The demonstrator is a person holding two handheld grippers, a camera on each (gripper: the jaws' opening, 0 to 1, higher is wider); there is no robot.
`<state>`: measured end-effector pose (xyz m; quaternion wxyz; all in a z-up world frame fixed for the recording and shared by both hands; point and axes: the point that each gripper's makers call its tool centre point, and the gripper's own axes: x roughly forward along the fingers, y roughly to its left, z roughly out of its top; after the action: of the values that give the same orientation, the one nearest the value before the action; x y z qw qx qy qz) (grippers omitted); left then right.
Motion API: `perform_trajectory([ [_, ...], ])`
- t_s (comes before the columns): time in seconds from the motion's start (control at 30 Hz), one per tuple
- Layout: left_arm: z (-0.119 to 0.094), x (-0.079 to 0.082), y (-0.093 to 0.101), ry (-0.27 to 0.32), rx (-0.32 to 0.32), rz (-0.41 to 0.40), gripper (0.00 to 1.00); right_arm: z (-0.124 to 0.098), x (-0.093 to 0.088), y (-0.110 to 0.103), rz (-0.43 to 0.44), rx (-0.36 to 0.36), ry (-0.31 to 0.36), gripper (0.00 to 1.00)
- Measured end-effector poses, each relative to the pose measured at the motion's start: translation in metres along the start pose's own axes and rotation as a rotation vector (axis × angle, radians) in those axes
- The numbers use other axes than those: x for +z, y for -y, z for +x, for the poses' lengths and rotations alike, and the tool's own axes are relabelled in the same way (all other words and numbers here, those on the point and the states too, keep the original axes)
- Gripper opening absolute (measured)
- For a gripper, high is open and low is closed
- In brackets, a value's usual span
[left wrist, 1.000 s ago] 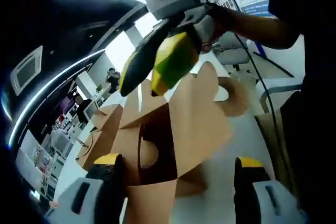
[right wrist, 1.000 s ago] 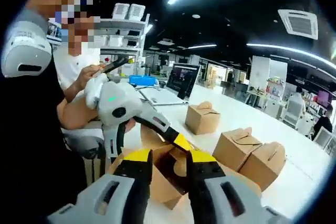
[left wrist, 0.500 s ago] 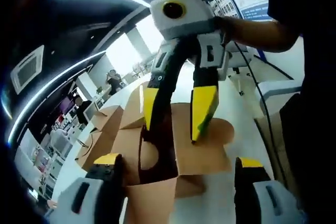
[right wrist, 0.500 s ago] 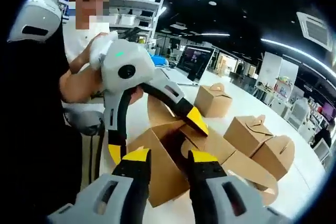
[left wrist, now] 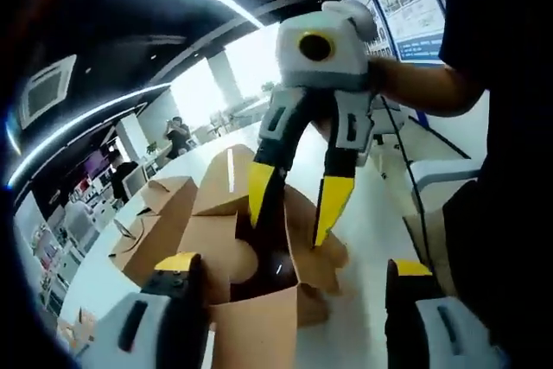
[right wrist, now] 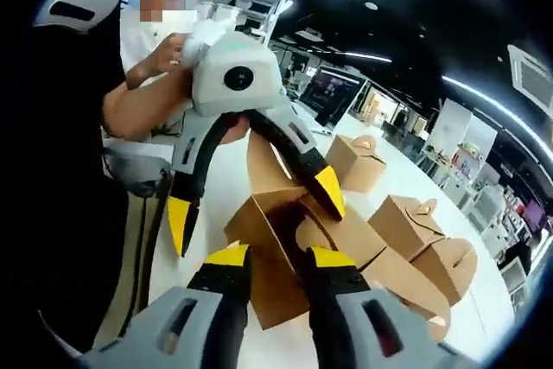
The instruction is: Pick up one paper box from the group, open the paper box, and remove the item inside
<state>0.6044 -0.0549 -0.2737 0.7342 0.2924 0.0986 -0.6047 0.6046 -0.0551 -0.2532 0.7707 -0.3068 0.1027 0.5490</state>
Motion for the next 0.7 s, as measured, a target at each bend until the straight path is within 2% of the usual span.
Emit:
perform_trajectory([
  [0.1, -0.005, 0.003, 0.003, 0.038, -0.030, -0.055, 0.87, 0.003, -0.001, 0.003, -0.041, -0.029, -0.033, 0.24],
  [0.2, -0.012, 0.009, -0.001, 0.112, -0.046, -0.140, 0.83, 0.005, 0.001, 0.003, -0.061, -0.047, -0.051, 0.24],
  [0.3, -0.013, 0.008, -0.010, 0.134, 0.003, -0.171, 0.76, 0.006, 0.004, 0.000, -0.077, -0.059, -0.058, 0.23],
  [0.4, -0.011, 0.009, -0.013, 0.143, 0.030, -0.191, 0.76, 0.012, 0.000, 0.005, -0.094, -0.076, -0.062, 0.20],
  [0.57, -0.011, 0.011, -0.026, 0.158, 0.124, -0.266, 0.69, 0.015, 0.003, 0.001, -0.153, -0.103, -0.119, 0.15],
  [0.7, -0.013, 0.010, -0.024, 0.165, 0.151, -0.240, 0.71, 0.015, 0.004, 0.000, -0.184, -0.106, -0.144, 0.13],
])
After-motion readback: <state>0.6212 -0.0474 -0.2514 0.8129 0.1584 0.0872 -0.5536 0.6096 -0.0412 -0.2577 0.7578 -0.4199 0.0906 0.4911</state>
